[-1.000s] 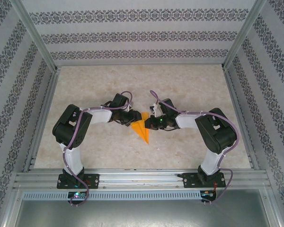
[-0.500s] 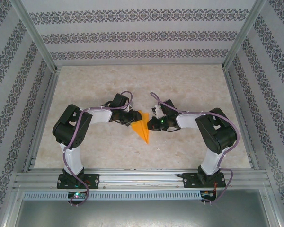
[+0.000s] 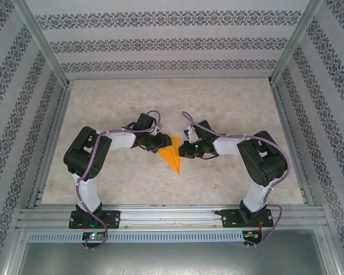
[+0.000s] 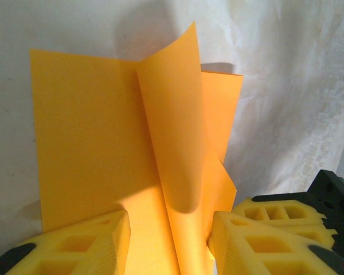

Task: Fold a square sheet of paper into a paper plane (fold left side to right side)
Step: Fourth fold the wing at the center of the table.

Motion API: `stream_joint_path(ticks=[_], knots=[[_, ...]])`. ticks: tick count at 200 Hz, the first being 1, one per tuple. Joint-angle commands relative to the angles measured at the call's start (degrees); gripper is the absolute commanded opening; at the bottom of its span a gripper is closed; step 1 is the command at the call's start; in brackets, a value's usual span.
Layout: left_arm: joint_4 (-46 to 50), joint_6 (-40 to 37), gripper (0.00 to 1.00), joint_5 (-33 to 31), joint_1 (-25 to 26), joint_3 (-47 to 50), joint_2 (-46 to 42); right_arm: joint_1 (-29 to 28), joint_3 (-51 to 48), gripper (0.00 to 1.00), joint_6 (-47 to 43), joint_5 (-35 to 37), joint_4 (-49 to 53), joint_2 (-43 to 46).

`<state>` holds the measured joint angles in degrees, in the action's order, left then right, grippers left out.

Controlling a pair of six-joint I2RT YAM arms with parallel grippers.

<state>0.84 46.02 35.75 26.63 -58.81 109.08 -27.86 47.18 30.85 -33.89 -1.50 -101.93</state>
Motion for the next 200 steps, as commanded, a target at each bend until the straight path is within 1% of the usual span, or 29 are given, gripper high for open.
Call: stream_joint_path(ticks=[1, 85, 200], knots=[[4.7, -1.5, 0.43, -3.4, 0.3, 0.4, 1.9, 0.5, 1.1, 0.0, -1.7, -0.2, 0.9, 1.8], [4.7, -1.5, 0.43, -3.2, 0.4, 0.5, 1.9, 0.6, 1.3, 0.0, -1.8, 1.2, 1.5, 0.7], [4.7, -1.7, 0.43, -3.1, 0.3, 0.4, 2.2, 0.5, 2.5, 0.0, -2.0, 0.8, 1.6, -0.9]])
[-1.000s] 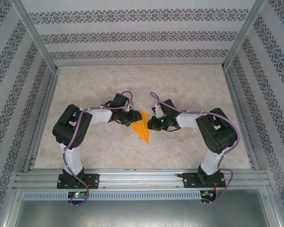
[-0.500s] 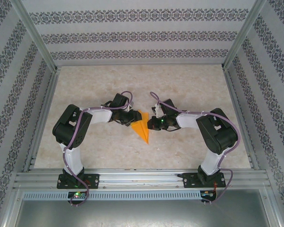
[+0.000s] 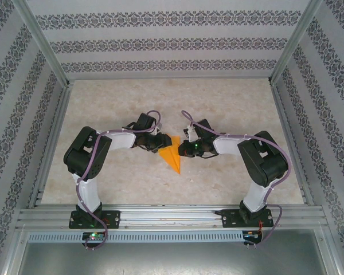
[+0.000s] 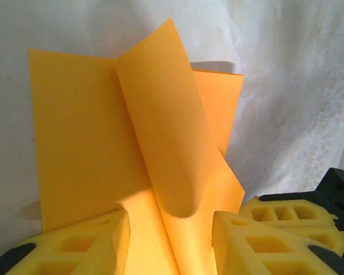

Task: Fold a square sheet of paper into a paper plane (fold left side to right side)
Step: Fourth fold the wing at the center of the table.

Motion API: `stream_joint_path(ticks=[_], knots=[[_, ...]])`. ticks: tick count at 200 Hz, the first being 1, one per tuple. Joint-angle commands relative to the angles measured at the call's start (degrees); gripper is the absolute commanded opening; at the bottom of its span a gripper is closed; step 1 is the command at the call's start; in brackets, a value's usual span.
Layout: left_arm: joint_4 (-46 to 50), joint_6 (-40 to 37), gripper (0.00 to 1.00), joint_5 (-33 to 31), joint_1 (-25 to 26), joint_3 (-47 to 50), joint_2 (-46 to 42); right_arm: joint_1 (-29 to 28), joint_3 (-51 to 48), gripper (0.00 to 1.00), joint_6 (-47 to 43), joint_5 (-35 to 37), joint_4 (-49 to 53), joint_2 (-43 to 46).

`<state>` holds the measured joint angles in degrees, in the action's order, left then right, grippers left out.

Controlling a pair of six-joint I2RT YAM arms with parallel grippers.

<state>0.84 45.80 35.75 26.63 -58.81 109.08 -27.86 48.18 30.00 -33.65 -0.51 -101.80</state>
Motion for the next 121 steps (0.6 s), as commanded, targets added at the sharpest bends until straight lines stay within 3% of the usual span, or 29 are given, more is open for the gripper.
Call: stream_joint_path(ticks=[1, 121], knots=[[4.6, -1.6, 0.43, -3.0, 0.3, 0.4, 2.3, 0.5, 1.5, 0.0, -1.1, 0.6, 0.6, -1.0], [4.9, -1.7, 0.44, -2.8, 0.4, -0.1, 2.2, 0.4, 1.4, 0.0, -1.6, 2.5, 1.7, -3.2]])
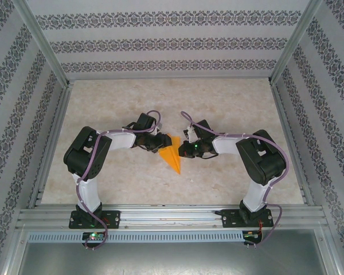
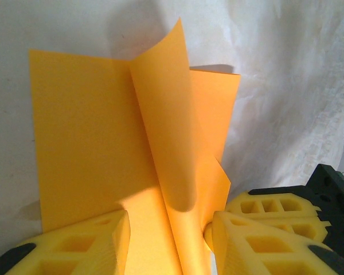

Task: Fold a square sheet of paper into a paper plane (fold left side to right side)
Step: Fourth fold the wing at the center of the table.

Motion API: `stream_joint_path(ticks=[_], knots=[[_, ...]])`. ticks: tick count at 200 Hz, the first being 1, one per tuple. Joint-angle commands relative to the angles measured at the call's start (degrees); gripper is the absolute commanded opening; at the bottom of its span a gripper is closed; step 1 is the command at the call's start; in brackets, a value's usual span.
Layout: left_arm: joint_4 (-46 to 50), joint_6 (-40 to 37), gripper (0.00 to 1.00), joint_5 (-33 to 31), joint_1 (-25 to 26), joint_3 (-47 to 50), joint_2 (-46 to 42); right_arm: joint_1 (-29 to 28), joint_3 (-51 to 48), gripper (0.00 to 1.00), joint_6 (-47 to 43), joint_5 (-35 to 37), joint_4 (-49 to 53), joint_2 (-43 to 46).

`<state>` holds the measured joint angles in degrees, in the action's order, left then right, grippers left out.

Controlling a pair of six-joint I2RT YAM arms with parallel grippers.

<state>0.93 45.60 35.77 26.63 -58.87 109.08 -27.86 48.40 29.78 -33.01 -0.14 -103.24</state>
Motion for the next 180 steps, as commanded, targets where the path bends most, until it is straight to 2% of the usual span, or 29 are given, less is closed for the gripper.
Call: stream_joint_path(ticks=[1, 112, 147, 163, 180], knots=[[4.8, -1.5, 0.44, -2.8, 0.4, 0.0, 2.2, 0.4, 1.2, 0.0, -1.4, 1.9, 1.3, -1.8], [3.2, 0.4, 0.49, 0.2, 0.4, -1.7, -1.5, -0.4, -0.5, 0.0, -0.4, 4.1, 2.7, -4.6], [5.6, -0.5, 0.5, -1.6, 0.4, -2.3, -4.5, -0.3, -0.3, 0.0, -0.4, 4.4, 3.4, -4.8], [6.8, -2.0, 0.48, -2.5, 0.4, -2.6, -5.9, -0.4, -0.2, 0.0, -0.4, 4.5, 3.4, -4.8], [6.9, -3.1, 0.41, -1.3, 0.4, -2.8, -6.2, -0.3, -0.2, 0.0, -0.4, 4.6, 3.6, -4.8]])
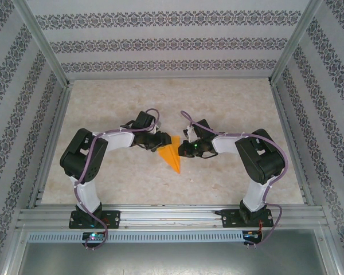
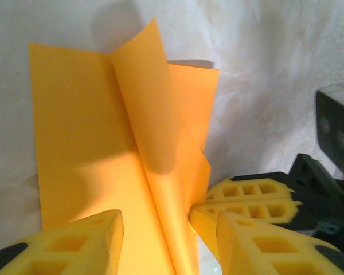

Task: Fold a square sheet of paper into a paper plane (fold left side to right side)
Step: Fourth fold the wing at the center of the table.

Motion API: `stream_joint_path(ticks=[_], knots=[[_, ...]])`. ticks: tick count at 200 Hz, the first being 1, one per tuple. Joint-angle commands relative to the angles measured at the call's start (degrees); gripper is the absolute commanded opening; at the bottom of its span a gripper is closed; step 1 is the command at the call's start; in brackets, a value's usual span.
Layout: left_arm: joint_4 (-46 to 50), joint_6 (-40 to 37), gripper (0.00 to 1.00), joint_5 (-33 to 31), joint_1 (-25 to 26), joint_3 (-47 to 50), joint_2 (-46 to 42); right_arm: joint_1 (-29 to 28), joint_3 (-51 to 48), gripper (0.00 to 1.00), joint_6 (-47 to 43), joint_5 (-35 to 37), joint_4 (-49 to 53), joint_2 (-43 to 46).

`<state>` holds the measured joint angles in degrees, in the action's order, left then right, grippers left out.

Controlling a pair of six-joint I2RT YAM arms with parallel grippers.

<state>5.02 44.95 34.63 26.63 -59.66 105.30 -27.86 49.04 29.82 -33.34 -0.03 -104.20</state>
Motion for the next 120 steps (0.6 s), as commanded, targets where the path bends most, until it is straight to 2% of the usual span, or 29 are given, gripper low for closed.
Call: stream_joint_path(ticks=[1, 45, 84, 120], knots=[[2.7, -2.5, 0.4, 0.0, 0.4, -2.1, -2.4, -0.3, -0.9, 0.0, -0.4, 5.0, 3.5, -3.8], [-1.3, -1.1, 0.16, 7.4, 2.1, -4.4, 2.2, -0.3, -0.8, 0.0, -0.3, 5.4, 3.9, -3.7], [-1.3, -1.1, 0.09, 8.3, 3.4, -6.7, 5.9, -0.4, -0.7, 0.0, -0.4, 5.6, 4.4, -3.8], [1.9, -2.5, 0.04, 4.6, 3.4, -6.4, 6.9, -0.3, -0.4, 0.0, -0.7, 6.0, 5.3, -3.9]])
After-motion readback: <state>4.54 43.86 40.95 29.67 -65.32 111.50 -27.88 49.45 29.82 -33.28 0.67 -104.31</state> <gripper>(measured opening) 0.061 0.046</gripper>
